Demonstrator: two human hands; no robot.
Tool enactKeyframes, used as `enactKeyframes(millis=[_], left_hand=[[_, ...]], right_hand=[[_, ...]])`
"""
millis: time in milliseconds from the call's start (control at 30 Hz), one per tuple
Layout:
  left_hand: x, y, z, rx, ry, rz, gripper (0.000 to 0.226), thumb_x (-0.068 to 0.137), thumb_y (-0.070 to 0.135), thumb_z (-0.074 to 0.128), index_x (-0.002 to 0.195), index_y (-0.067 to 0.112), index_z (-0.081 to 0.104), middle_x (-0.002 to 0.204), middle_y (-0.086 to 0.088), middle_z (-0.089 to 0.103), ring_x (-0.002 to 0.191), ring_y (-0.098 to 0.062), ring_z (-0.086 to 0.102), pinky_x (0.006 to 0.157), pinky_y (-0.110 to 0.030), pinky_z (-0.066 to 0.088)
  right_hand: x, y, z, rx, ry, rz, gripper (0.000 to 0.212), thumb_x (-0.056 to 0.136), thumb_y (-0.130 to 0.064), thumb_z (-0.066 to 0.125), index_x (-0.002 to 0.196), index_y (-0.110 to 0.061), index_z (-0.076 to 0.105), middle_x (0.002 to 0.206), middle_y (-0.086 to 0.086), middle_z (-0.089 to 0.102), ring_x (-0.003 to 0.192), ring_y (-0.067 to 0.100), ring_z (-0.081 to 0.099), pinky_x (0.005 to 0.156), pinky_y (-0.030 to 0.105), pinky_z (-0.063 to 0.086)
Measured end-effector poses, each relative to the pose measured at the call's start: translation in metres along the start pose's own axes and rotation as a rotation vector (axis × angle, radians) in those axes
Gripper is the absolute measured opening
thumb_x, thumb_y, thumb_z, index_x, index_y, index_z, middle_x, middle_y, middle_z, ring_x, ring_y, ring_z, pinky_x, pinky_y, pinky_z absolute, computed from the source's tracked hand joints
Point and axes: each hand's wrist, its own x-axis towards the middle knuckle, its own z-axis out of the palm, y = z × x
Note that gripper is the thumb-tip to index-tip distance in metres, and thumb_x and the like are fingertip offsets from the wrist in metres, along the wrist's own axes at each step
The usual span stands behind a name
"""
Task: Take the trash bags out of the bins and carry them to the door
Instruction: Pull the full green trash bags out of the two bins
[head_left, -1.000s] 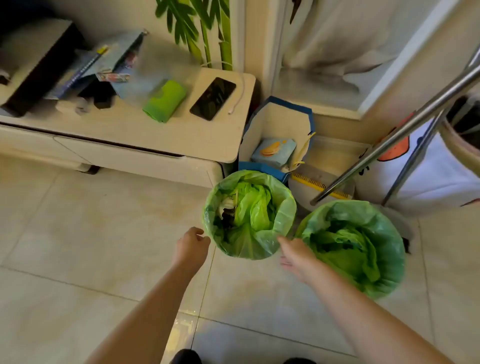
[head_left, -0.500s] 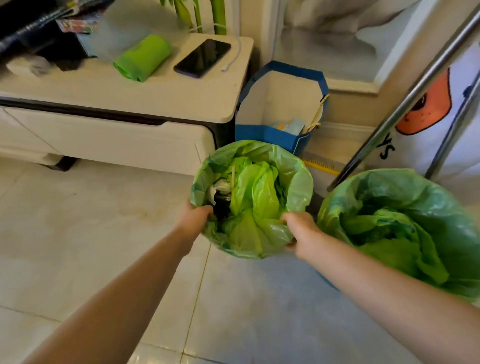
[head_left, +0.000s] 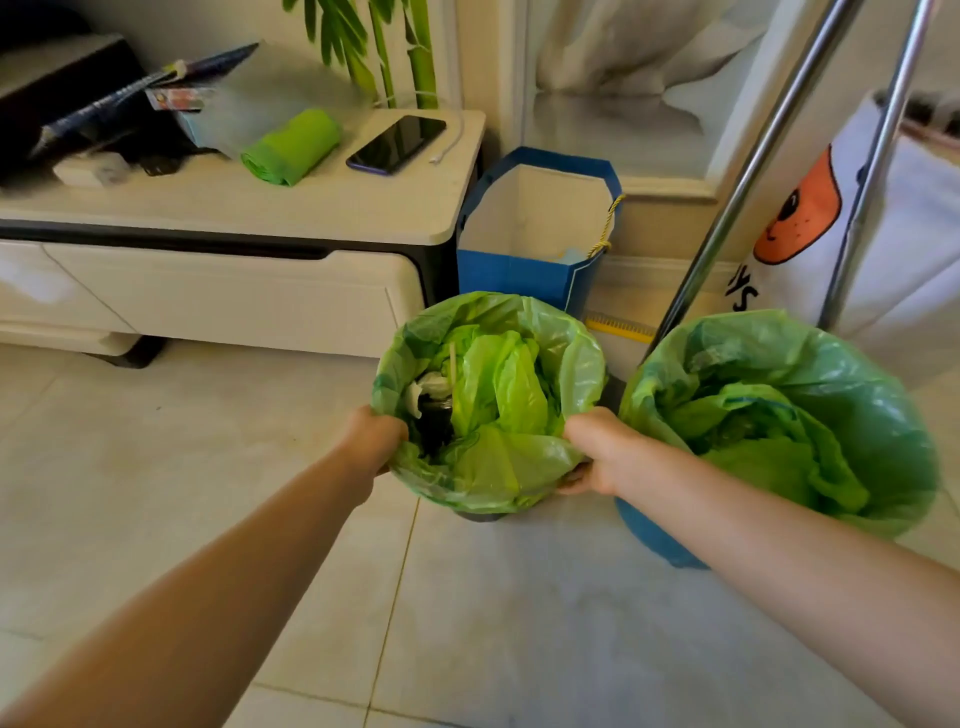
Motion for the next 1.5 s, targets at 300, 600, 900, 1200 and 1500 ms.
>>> enactKeyframes(millis=[300,600,900,1200,1500], left_hand=[[-0.037,-0.013,-0.022,-0.168,-0.084,-0.101,0.018,0.083,0.001,0.059,0.1,0.005,0.06,0.092,-0.013,0.062,0.083,-0.026,0.059,0.061,-0.033,0.05],[-0.052,-0.006,-0.044,-0.299,-0.054,-0.081,0.016,0.081,-0.01,0.062,0.094,-0.002,0.062,0.072,-0.01,0.052,0.059,-0.017,0.044,0.038,-0.014,0.04],[-0.052,0.038,-0.044,-0.387,0.012,0.013,0.01,0.081,-0.003,0.066,0.083,0.006,0.061,0.071,-0.008,0.054,0.058,-0.016,0.05,0.044,-0.019,0.045],[-0.064,0.024,-0.071,-0.289,0.057,0.145,0.019,0.086,0.001,0.058,0.075,0.016,0.059,0.071,-0.004,0.054,0.062,-0.015,0.049,0.058,-0.026,0.043],[-0.063,0.011,-0.096,-0.187,0.018,0.024,0.015,0.085,0.01,0.064,0.099,0.011,0.059,0.09,-0.007,0.058,0.072,-0.022,0.056,0.061,-0.029,0.048]], right_hand=[[-0.053,0.008,-0.027,0.084,-0.129,0.06,0.036,0.086,-0.012,0.06,0.12,-0.013,0.05,0.103,0.016,0.058,0.087,0.029,0.058,0.067,0.041,0.054],[-0.086,-0.012,-0.05,0.172,-0.22,0.096,0.012,0.092,-0.016,0.054,0.098,-0.005,0.056,0.089,0.013,0.06,0.079,0.023,0.058,0.068,0.033,0.049],[-0.093,-0.051,-0.049,0.074,-0.068,-0.148,0.013,0.094,-0.006,0.043,0.101,-0.013,0.051,0.079,0.009,0.055,0.067,0.02,0.053,0.057,0.031,0.043],[-0.131,-0.034,-0.055,-0.359,-0.05,-0.561,0.024,0.094,-0.004,0.045,0.09,-0.022,0.06,0.092,0.011,0.063,0.078,0.023,0.063,0.063,0.035,0.056],[-0.131,-0.021,-0.074,-0.601,-0.009,-0.326,0.026,0.083,-0.013,0.061,0.106,-0.016,0.051,0.105,0.01,0.061,0.097,0.027,0.065,0.08,0.043,0.059]])
